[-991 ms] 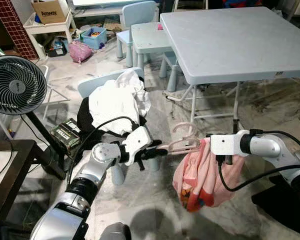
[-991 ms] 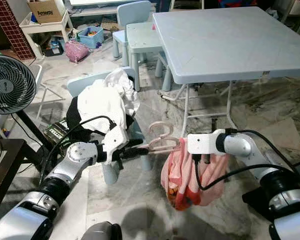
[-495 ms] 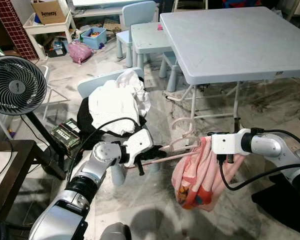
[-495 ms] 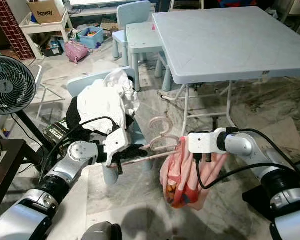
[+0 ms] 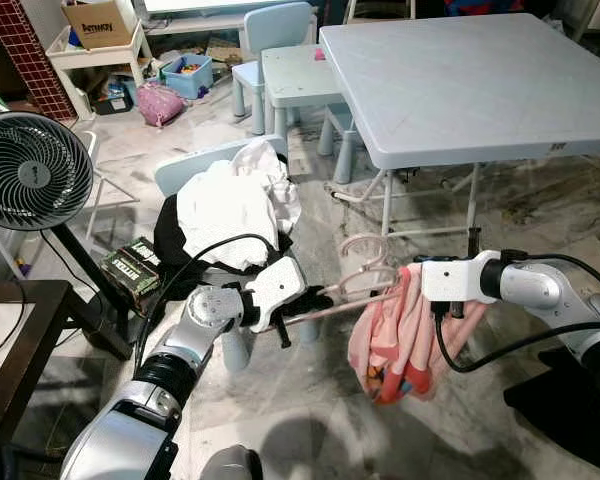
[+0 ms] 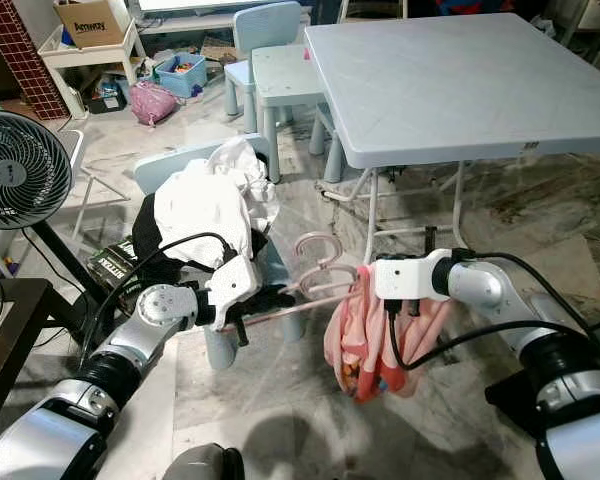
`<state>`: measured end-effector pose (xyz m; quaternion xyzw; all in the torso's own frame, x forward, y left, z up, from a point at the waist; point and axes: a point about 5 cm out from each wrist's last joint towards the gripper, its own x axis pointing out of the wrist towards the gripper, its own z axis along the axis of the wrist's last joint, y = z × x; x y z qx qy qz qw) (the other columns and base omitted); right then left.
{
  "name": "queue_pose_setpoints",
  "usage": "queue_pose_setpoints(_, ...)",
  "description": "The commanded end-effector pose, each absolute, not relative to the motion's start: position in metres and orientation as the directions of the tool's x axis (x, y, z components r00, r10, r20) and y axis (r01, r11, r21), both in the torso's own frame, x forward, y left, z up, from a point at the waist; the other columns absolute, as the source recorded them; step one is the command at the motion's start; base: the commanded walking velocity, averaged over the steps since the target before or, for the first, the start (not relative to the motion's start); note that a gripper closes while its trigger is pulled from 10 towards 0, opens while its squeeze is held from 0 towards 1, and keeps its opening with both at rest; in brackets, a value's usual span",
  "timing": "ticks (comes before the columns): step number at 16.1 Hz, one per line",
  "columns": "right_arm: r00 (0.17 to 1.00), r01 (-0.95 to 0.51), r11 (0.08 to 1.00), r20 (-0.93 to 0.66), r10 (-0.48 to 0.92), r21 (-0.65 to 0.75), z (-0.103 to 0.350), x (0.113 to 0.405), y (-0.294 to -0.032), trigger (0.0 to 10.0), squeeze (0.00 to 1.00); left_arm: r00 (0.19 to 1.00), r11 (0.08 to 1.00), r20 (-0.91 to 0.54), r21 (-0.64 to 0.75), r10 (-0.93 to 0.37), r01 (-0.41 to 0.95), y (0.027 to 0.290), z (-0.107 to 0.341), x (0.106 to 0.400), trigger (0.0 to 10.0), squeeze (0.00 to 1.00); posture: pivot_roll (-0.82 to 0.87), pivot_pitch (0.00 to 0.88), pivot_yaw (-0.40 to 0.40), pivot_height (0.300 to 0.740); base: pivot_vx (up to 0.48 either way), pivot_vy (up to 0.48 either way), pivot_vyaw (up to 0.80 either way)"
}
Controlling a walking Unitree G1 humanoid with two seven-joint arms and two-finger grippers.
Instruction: Hang hanger
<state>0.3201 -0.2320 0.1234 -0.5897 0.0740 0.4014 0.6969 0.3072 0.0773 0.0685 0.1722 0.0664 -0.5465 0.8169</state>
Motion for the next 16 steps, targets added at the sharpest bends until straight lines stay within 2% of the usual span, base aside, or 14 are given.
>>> queue_pose_setpoints(1, 0.661, -0.65, 0.007, -0.561, 0.499, -0.76, 0.13, 0.324, -0.229, 10.0, 0.0, 0.475, 0.424, -0.261, 0.229, -0.84, 0.876, 0.084, 0.075, 0.316, 0.0, 0.0, -0.1, 0.0, 0.048, 0.74, 0.0, 0.0, 0.0)
queue_pose_setpoints(2, 0.667, -0.641, 0.009, -0.55, 0.502, -0.768, 0.132, 0.326, -0.228, 10.0, 0.59, 0.486, 0.437, -0.25, 0.23, -0.837, 0.87, 0.084, 0.075, 0.316, 0.0, 0.0, -0.1, 0.0, 0.048, 0.74, 0.0, 0.0, 0.0)
queue_pose_setpoints(3, 0.666, -0.638, 0.009, -0.546, 0.508, -0.77, 0.134, 0.327, -0.226, 10.0, 1.0, 0.499, 0.451, -0.236, 0.229, -0.834, 0.862, 0.083, 0.075, 0.316, 0.0, 0.0, -0.09, 0.0, 0.037, 0.74, 0.0, 0.0, 0.0)
queue_pose_setpoints(10, 0.663, -0.625, -0.026, -0.548, 0.509, -0.78, 0.14, 0.34, -0.214, 10.0, 1.0, 0.594, 0.57, -0.139, 0.182, -0.792, 0.802, 0.08, 0.074, 0.316, 0.0, 0.0, -0.09, 0.0, 0.03, 0.74, 0.0, 0.0, 0.0)
queue_pose_setpoints(13, 0.704, -0.591, 0.005, -0.513, 0.491, -0.807, 0.142, 0.346, -0.212, 10.0, 1.0, 0.66, 0.643, -0.07, 0.168, -0.748, 0.747, 0.08, 0.079, 0.32, 0.0, 0.0, -0.09, 0.0, 0.027, 0.74, 0.0, 0.0, 0.0)
queue_pose_setpoints(15, 0.726, -0.575, 0.027, -0.495, 0.479, -0.818, 0.142, 0.348, -0.214, 10.0, 1.0, 0.675, 0.66, -0.053, 0.167, -0.736, 0.733, 0.08, 0.081, 0.321, 0.0, 0.0, -0.09, 0.0, 0.029, 0.74, 0.0, 0.0, 0.0)
queue_pose_setpoints(16, 0.771, -0.538, 0.087, -0.448, 0.453, -0.839, 0.145, 0.352, -0.217, 10.0, 1.0, 0.684, 0.67, -0.043, 0.163, -0.729, 0.724, 0.08, 0.082, 0.321, 0.0, 0.0, -0.09, 0.0, 0.029, 0.74, 0.0, 0.0, 0.0)
